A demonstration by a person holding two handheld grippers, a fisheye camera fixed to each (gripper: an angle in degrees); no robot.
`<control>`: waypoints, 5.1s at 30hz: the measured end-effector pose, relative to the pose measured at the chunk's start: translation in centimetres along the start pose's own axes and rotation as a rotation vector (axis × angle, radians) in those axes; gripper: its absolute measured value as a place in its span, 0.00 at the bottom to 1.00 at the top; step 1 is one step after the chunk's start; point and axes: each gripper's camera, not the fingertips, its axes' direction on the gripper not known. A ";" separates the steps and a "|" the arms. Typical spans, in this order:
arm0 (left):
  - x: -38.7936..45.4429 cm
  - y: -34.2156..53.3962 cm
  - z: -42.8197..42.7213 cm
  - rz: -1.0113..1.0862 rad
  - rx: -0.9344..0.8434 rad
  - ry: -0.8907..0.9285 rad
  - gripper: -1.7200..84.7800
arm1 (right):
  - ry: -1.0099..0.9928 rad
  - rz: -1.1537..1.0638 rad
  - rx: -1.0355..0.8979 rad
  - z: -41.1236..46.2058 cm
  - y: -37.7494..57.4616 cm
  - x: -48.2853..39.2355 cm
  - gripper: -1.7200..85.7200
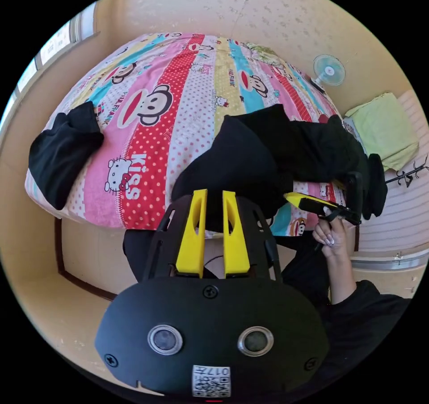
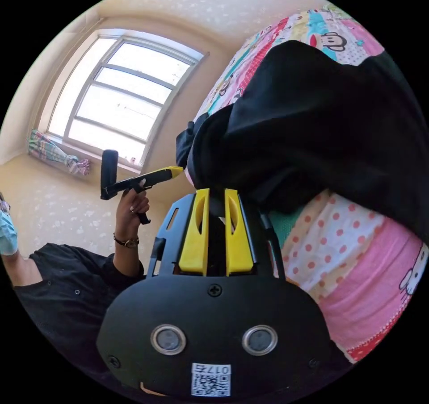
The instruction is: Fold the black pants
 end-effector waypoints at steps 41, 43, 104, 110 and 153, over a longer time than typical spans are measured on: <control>38.6 -4.2 8.6 0.775 0.060 0.137 0.20 | 0.714 -0.441 0.271 0.5 20.3 2.0 0.02; 41.0 -5.1 10.1 0.774 0.047 0.133 0.20 | 0.691 -0.388 0.292 0.3 20.9 1.9 0.03; 11.7 24.4 -65.6 0.342 1.372 0.403 0.02 | 0.782 -0.875 1.296 -12.3 19.3 -68.6 0.04; 8.9 -6.9 -59.9 0.027 1.000 0.112 0.03 | 0.975 -0.597 0.919 -12.9 -12.7 -60.9 0.08; -13.9 11.6 -9.5 -0.245 0.002 0.249 0.07 | 0.852 0.031 0.007 -0.2 15.4 -2.6 0.05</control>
